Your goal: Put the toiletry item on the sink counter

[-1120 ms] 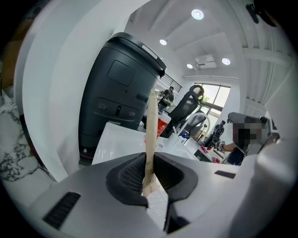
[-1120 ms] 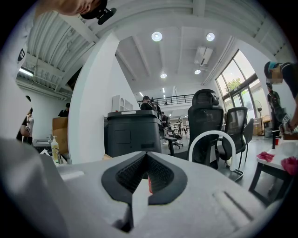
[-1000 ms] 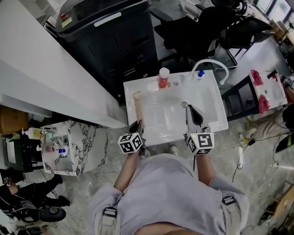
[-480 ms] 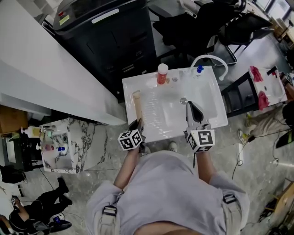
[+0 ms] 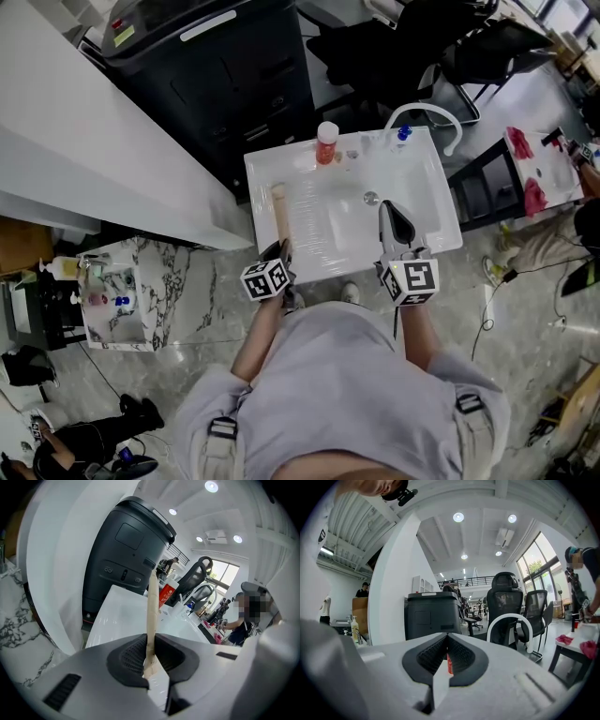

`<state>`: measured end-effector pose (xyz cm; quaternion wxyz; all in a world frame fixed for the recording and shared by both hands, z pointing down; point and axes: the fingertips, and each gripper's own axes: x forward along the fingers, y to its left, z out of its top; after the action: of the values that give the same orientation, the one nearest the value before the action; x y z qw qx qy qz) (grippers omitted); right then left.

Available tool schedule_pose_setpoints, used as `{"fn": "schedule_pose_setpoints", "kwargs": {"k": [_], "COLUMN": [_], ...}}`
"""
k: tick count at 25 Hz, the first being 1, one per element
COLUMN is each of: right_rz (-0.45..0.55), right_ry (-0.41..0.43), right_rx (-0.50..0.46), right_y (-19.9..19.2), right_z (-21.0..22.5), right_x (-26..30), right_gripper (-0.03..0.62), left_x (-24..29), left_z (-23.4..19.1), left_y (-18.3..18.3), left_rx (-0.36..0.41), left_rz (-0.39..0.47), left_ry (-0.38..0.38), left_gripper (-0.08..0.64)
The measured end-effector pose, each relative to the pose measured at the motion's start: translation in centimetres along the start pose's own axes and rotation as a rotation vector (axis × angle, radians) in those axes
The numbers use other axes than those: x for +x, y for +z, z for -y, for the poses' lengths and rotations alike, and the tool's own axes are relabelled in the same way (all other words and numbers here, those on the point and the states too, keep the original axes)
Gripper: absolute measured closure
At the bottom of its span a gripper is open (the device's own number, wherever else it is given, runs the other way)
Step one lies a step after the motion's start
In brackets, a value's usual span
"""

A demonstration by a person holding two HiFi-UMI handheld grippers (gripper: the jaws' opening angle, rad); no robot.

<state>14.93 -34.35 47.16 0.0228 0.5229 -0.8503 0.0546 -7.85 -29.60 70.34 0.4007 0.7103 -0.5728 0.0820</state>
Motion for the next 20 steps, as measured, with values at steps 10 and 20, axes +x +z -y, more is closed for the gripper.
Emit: {"fn": "schedule_pose_setpoints", "kwargs": {"k": [10, 20], "right_rz": [-0.007, -0.003], "right_ry": [-0.015, -0.018], "right_rx": [-0.001, 0.006], "right_y": [-0.1, -0.4], "right_z": [0.3, 0.3], "right_x": [-0.6, -0.6], "right_gripper": [0.588, 0.588], "left_x": [1.0, 2.1], "left_z": [-0.9, -2.2], "left_y": [-1.8, -3.2], "left_rx": [-0.024, -0.034], "left_rz": [-0.046, -0.093], "left_ry": [0.003, 0.02], "left_gripper": [0.514, 0.514]}}
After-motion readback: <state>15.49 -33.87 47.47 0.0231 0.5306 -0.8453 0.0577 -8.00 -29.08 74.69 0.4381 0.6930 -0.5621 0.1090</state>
